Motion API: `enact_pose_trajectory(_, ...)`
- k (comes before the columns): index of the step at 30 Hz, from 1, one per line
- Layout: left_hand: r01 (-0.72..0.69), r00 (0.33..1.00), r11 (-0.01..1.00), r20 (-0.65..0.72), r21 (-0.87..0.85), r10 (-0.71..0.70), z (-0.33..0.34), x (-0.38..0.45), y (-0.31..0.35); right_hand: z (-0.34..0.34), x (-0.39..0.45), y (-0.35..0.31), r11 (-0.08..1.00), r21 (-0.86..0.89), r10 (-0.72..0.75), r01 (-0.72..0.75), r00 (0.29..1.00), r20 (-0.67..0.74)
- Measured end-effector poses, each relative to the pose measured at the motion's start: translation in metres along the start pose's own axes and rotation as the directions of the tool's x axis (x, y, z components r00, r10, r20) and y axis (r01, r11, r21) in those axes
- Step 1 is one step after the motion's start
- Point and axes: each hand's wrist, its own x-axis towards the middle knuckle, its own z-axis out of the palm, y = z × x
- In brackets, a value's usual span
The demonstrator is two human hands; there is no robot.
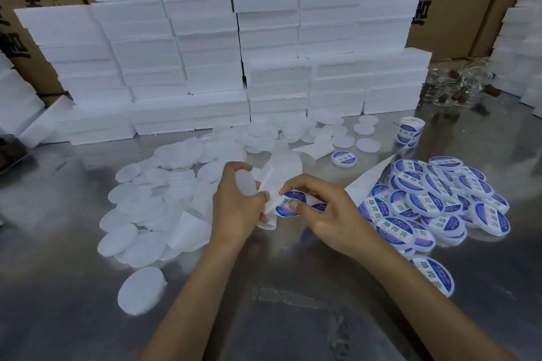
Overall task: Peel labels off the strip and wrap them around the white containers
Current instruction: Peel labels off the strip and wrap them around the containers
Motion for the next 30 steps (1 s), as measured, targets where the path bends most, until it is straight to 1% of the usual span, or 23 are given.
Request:
enact_pose_trajectory(4,0.064,0.998,0.99,0.002,-0.127,-0.064,0.003,0.0,0.004,0.001,-0.001,-0.002,1.0,-0.031,-0.003,0.003,1.0,0.008)
enact_pose_trajectory(6,0.054,0.998,0.99,-0.028,-0.127,-0.058,0.002,0.002,0.002,0.001,-0.002,-0.004,0.999,-0.034,-0.012,0.012,1.0,-0.004)
enact_pose_trajectory(8,0.026,0.997,0.995,-0.066,-0.094,-0.032,-0.001,0.006,0.0,0.001,-0.002,-0.006,0.996,-0.074,-0.045,0.043,0.998,-0.031)
enact_pose_trajectory(10,-0.027,0.996,1.0,-0.087,-0.005,0.027,-0.002,0.008,-0.003,0.002,-0.002,-0.008,0.995,-0.073,-0.067,0.063,0.997,-0.046)
enact_pose_trajectory(11,-0.061,0.993,0.996,-0.094,0.066,0.067,-0.003,0.008,-0.006,0.002,-0.002,-0.01,0.997,-0.052,-0.062,0.059,0.996,-0.057)
enact_pose_trajectory(14,-0.096,0.988,0.959,-0.093,0.266,0.125,-0.006,0.008,-0.01,-0.002,-0.001,-0.016,0.998,-0.01,-0.061,0.06,0.993,-0.098)
enact_pose_trajectory(16,-0.106,0.986,0.926,-0.083,0.362,0.146,-0.007,0.009,-0.012,-0.007,-0.001,-0.02,0.995,0.071,-0.056,0.064,0.993,-0.108)
enact_pose_trajectory(18,-0.119,0.983,0.918,-0.086,0.379,0.163,-0.008,0.008,-0.013,-0.013,-0.003,-0.024,0.97,0.235,-0.027,0.056,0.992,-0.126)
enact_pose_trajectory(20,-0.133,0.98,0.911,-0.084,0.391,0.179,-0.011,0.006,-0.012,-0.018,-0.002,-0.025,0.913,0.406,0.024,0.035,0.99,-0.139)
enact_pose_trajectory(21,-0.131,0.981,0.912,-0.081,0.388,0.176,-0.011,0.004,-0.009,-0.021,-0.001,-0.023,0.888,0.459,0.04,0.034,0.988,-0.151)
enact_pose_trajectory(23,-0.14,0.982,0.93,-0.074,0.341,0.175,-0.011,-0.002,-0.002,-0.024,0.001,-0.022,0.869,0.493,0.054,0.048,0.98,-0.192)
enact_pose_trajectory(26,-0.224,0.955,0.954,-0.149,0.198,0.256,-0.011,-0.013,0.016,-0.024,0.003,-0.02,0.868,0.494,0.085,0.039,0.97,-0.226)
enact_pose_trajectory(27,-0.261,0.947,0.96,-0.164,0.099,0.275,-0.01,-0.015,0.021,-0.023,0.004,-0.019,0.873,0.486,0.093,0.037,0.966,-0.24)
enact_pose_trajectory(28,-0.27,0.952,0.962,-0.158,-0.031,0.262,-0.011,-0.017,0.026,-0.023,0.004,-0.018,0.869,0.495,0.115,0.019,0.964,-0.24)
enact_pose_trajectory(30,-0.217,0.976,0.927,-0.081,-0.305,0.202,-0.013,-0.022,0.039,-0.023,0.003,-0.021,0.866,0.5,0.136,0.012,0.956,-0.259)
